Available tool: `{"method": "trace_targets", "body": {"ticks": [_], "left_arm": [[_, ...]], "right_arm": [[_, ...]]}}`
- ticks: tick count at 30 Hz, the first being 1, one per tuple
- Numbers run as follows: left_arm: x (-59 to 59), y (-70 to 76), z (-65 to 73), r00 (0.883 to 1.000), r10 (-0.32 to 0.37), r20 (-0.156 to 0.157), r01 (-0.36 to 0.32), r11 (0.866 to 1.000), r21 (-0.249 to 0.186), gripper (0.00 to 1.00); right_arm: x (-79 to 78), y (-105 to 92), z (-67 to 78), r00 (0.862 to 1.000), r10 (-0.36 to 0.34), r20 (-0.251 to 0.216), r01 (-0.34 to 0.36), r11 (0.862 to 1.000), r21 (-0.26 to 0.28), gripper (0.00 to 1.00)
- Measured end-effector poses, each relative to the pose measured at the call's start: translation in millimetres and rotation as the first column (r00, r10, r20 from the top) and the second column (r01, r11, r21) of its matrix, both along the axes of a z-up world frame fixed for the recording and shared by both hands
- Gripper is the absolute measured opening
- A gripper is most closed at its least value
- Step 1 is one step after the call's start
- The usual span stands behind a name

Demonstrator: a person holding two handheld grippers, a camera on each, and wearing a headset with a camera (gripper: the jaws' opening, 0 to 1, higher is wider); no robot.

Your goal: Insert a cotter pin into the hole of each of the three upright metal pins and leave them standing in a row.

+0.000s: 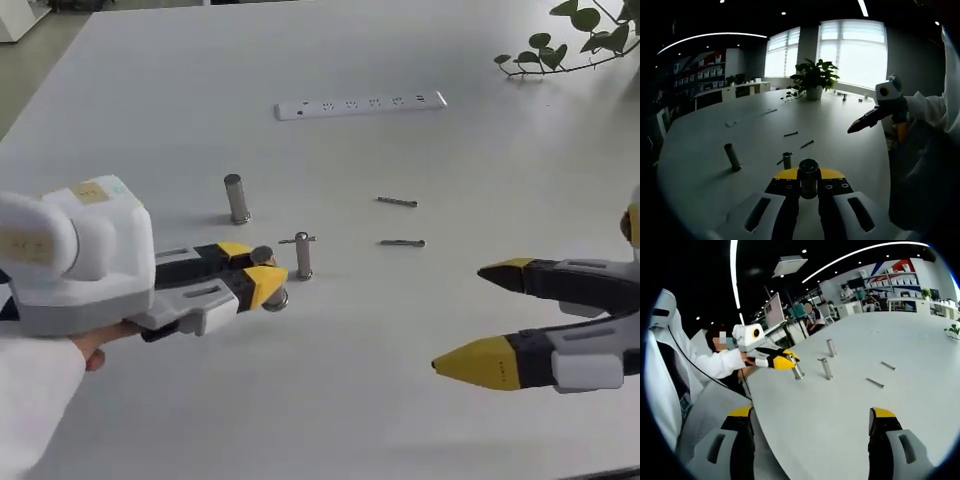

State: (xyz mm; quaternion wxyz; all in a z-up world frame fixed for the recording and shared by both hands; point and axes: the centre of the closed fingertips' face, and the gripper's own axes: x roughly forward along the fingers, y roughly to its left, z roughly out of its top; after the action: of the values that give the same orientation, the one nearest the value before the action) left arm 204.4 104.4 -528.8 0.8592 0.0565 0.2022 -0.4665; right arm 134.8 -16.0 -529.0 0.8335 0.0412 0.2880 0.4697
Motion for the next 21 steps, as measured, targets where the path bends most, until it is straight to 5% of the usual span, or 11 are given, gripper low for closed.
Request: {"method": "trace_targets", "body": {"ticks": [7, 10, 15, 21], "left_arm": [[0.6, -12.9, -16.6, 0.999, -0.035, -0.017, 0.036, 0.999, 0.023, 0.11], [-1.2, -16.2, -27.8, 0.997, -0.052, -0.062, 0.054, 0.998, 0.027, 0.11], [-3.1, -22.5, -41.0, 0.994, -0.090, -0.059, 0.094, 0.994, 0.064, 0.11], [0.8, -28.2, -41.5, 0.996, -0.076, -0.046, 0.078, 0.996, 0.053, 0.11]], "right_arm": [[0.2, 1.9, -2.2, 1.000, -0.008, -0.006, 0.008, 1.000, 0.001, 0.96], [-0.5, 2.5, -3.5, 1.000, -0.004, -0.012, 0.003, 1.000, -0.002, 0.96], [-2.8, 4.1, -4.4, 1.000, 0.007, -0.018, -0.007, 1.000, -0.004, 0.95], [-5.6, 5.6, -6.2, 0.999, 0.021, -0.025, -0.021, 1.000, -0.008, 0.95]]}}
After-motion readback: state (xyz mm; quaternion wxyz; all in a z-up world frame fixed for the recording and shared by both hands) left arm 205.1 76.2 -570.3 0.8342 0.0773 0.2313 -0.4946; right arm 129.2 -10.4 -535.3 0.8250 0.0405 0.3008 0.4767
